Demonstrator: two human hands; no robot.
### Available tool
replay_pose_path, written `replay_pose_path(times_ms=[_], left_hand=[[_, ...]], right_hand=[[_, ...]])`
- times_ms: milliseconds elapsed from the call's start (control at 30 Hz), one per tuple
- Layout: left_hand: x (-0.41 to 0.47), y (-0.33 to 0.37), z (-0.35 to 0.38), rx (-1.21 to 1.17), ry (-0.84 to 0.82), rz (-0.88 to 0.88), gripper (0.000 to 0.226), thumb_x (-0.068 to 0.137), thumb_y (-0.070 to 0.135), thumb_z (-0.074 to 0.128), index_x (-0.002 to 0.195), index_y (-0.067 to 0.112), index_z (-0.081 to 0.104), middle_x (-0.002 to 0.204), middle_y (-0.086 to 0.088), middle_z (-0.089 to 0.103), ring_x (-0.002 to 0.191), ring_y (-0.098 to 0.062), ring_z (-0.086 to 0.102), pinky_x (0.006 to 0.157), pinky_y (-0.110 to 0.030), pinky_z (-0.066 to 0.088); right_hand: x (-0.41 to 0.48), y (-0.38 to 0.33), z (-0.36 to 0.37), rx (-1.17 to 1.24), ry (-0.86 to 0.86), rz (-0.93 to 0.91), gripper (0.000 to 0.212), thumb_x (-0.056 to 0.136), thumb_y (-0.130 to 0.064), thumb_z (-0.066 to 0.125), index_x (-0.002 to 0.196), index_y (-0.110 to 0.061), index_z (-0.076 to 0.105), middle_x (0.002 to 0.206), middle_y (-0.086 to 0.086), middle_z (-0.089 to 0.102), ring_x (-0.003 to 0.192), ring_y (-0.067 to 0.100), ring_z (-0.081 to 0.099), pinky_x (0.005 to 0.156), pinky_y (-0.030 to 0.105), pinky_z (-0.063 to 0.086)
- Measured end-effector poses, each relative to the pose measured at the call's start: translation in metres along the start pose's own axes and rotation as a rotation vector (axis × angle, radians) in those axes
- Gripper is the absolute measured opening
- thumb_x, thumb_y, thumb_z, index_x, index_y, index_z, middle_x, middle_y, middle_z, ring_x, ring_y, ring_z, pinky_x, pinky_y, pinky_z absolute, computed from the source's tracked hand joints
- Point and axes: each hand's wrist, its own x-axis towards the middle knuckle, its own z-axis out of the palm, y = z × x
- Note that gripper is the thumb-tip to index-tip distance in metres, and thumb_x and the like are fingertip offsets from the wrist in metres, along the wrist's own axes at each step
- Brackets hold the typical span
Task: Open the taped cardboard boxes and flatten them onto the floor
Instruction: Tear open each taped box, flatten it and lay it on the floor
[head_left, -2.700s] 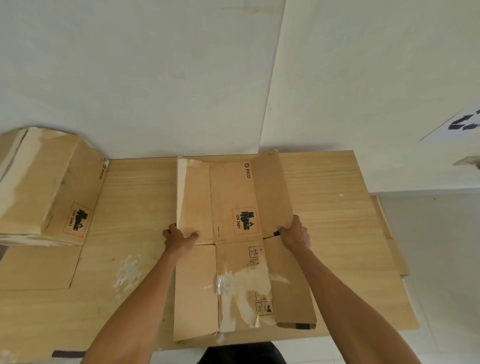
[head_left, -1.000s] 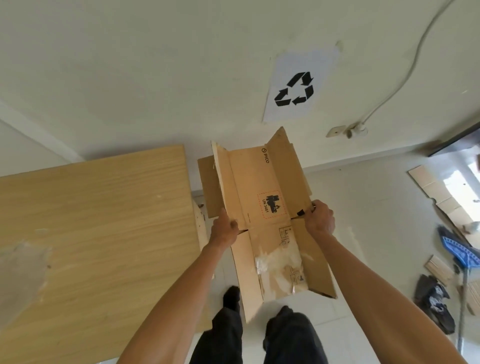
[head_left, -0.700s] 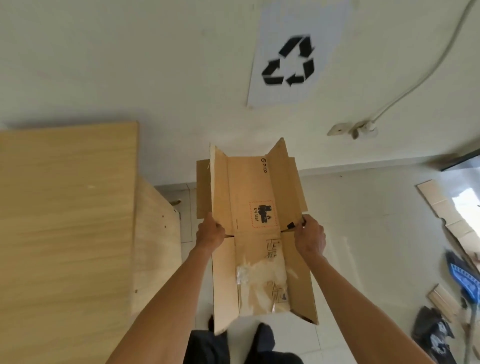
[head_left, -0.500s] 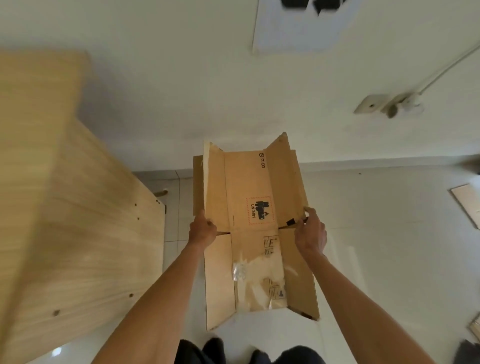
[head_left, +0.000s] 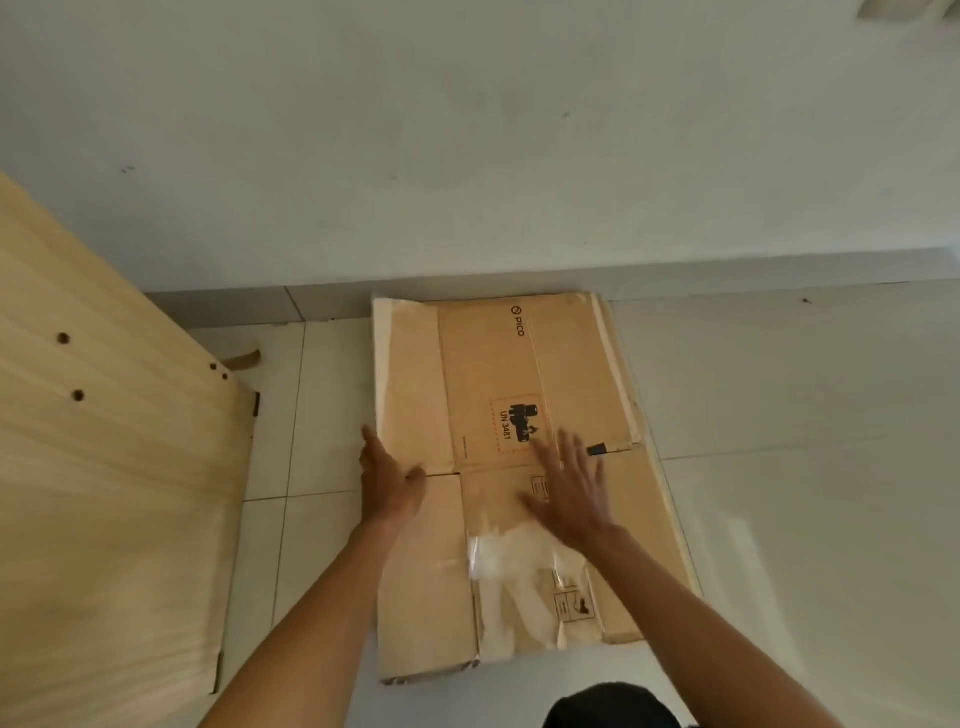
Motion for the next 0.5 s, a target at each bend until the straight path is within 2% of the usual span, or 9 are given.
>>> replay_pose_path(times_ms=[67,133,200,233,367,500], left_hand=[[-0.001,-0.018,0.002,0.007,0.029,-0.016,0.112,0.091,0.026,0.072,0.159,0.02,-0.017,0.168,-0.012,0.003,0.15,-0.04,0.021,0.119,-0.053,0.029],[-0.005,-0.034,0.007,0.077,0.062,-0.014,0.105,0.091,0.036,0.071,0.16,0.017,-0.006,0.163,-0.015,0.018,0.146,-0.041,0.027,0.115,-0.055,0.035],[-0.01,-0.041,0.014,0.173,0.05,0.054,0.092,0.093,0.044,0.065,0.158,0.015,0.008,0.151,-0.014,0.036,0.136,-0.037,0.038,0.106,-0.053,0.043],[-0.011,-0.041,0.018,0.203,0.04,0.071,0.089,0.094,0.046,0.063,0.158,0.014,0.01,0.148,-0.013,0.039,0.134,-0.036,0.04,0.104,-0.052,0.044],[0.004,-0.024,0.023,0.212,-0.11,0.02,0.096,0.093,0.048,0.064,0.16,0.017,0.002,0.146,-0.012,0.028,0.138,-0.032,0.029,0.111,-0.043,0.035],[0.026,-0.016,0.018,0.287,-0.194,-0.017,0.099,0.09,0.053,0.066,0.158,0.022,0.0,0.141,-0.009,0.02,0.135,-0.032,0.026,0.112,-0.044,0.033]], right_hand=[[-0.005,-0.005,0.026,-0.052,-0.108,-0.014,0.098,0.082,-0.089,0.031,0.156,-0.044,-0.015,0.16,0.006,-0.035,0.149,0.031,-0.028,0.113,0.075,-0.003],[-0.007,-0.007,0.037,-0.089,-0.11,0.011,0.102,0.074,-0.098,0.019,0.152,-0.047,-0.023,0.158,0.004,-0.041,0.147,0.031,-0.033,0.111,0.077,-0.006],[-0.004,-0.004,0.037,-0.089,-0.107,0.033,0.101,0.073,-0.099,0.014,0.151,-0.048,-0.024,0.159,0.002,-0.039,0.149,0.031,-0.031,0.111,0.077,-0.006],[-0.001,-0.002,0.034,-0.085,-0.108,0.044,0.1,0.073,-0.099,0.013,0.151,-0.049,-0.024,0.159,0.001,-0.039,0.149,0.03,-0.031,0.111,0.078,-0.006],[0.015,0.015,0.019,-0.11,-0.167,0.064,0.101,0.069,-0.101,0.013,0.147,-0.053,-0.029,0.156,-0.003,-0.045,0.148,0.03,-0.033,0.106,0.082,-0.006],[0.021,0.011,0.016,-0.149,-0.222,0.082,0.105,0.067,-0.102,0.017,0.144,-0.051,-0.034,0.15,-0.002,-0.052,0.143,0.031,-0.04,0.103,0.085,-0.005]])
